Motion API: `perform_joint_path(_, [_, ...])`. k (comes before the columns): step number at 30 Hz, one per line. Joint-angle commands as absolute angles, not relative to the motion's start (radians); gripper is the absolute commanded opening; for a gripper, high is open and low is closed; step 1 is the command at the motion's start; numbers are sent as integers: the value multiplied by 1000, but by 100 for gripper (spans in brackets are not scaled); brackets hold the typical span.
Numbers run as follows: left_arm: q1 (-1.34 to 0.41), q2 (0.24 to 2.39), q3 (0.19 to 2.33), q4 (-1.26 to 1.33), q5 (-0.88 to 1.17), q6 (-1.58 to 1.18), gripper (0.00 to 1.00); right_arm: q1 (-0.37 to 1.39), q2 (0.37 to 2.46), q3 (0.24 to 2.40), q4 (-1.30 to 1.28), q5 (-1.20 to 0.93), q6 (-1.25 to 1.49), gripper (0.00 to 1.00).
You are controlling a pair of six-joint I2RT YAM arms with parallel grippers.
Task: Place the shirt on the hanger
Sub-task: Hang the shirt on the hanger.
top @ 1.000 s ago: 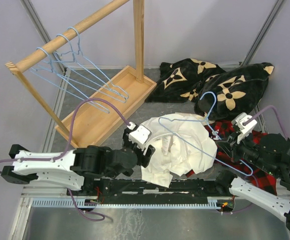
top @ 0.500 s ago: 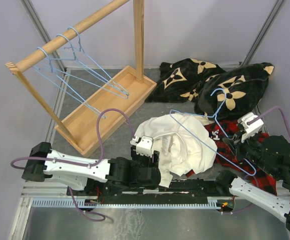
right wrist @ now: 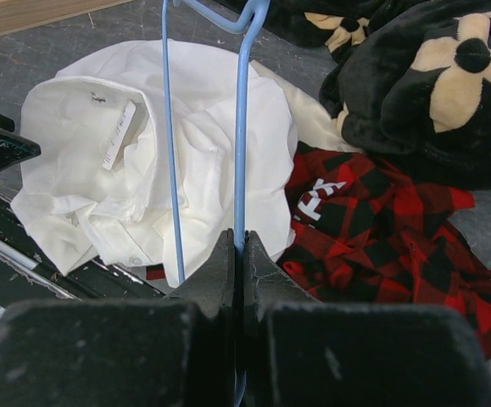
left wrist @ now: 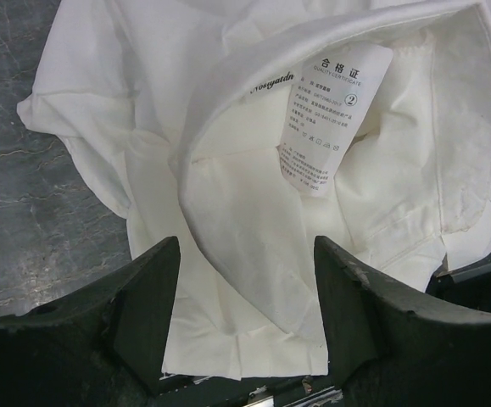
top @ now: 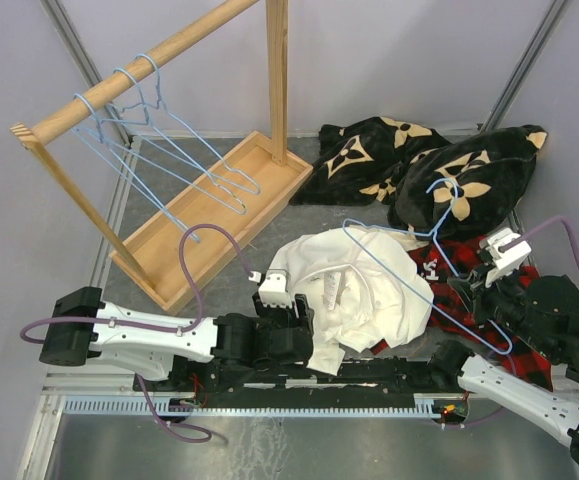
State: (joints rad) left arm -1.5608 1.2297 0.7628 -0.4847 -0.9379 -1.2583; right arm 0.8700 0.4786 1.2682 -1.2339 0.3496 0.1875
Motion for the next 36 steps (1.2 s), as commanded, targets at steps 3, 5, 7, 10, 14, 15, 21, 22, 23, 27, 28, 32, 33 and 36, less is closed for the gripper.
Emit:
perform_joint_path(3, [-1551, 1243, 746, -429, -948, -1391, 74, 873, 465, 1259, -1192, 364, 213, 0])
perform_joint_path(5, [-1552, 1262, 744, -438, -949, -1421, 74, 873, 465, 1258, -1194, 362, 215, 0])
perform_joint_path(7, [-1552, 1277, 743, -467, -951, -1474, 74, 872, 465, 1256, -1196, 354, 219, 0])
perform_joint_path(10, [-1552, 1279, 714, -475, -953, -1560, 72, 872, 466, 1248, -1196, 336, 227, 0])
perform_joint_path(14, [-1547, 1241, 621, -283, -952, -1523, 68, 873, 469, 1232, -1186, 316, 232, 0])
perform_joint_path(15, [-1543, 1235, 599, -210, -944, -1487, 67, 872, 471, 1232, -1183, 313, 233, 0])
perform_joint_path(21, [-1533, 1261, 577, -61, -918, -1404, 58, 873, 469, 1230, -1180, 302, 244, 0])
perform_joint_path(22, [-1530, 1267, 578, -61, -916, -1403, 54, 873, 466, 1230, -1179, 303, 245, 0])
perform_joint_path(23, [-1525, 1270, 577, -65, -914, -1405, 50, 873, 464, 1229, -1180, 308, 245, 0])
perform_joint_path(27, [-1501, 1266, 562, -87, -905, -1415, 33, 873, 453, 1235, -1178, 326, 249, 0])
perform_joint_path(28, [-1496, 1261, 560, -101, -902, -1413, 27, 873, 453, 1237, -1178, 327, 249, 0])
perform_joint_path(32, [-1471, 1243, 591, -222, -910, -1391, 9, 873, 446, 1247, -1182, 315, 240, 0])
perform_joint_path(33, [-1464, 1237, 606, -257, -913, -1374, 6, 873, 445, 1253, -1186, 314, 232, 0])
perform_joint_path(36, [-1434, 1213, 645, -338, -916, -1304, 3, 873, 449, 1286, -1205, 303, 192, 0])
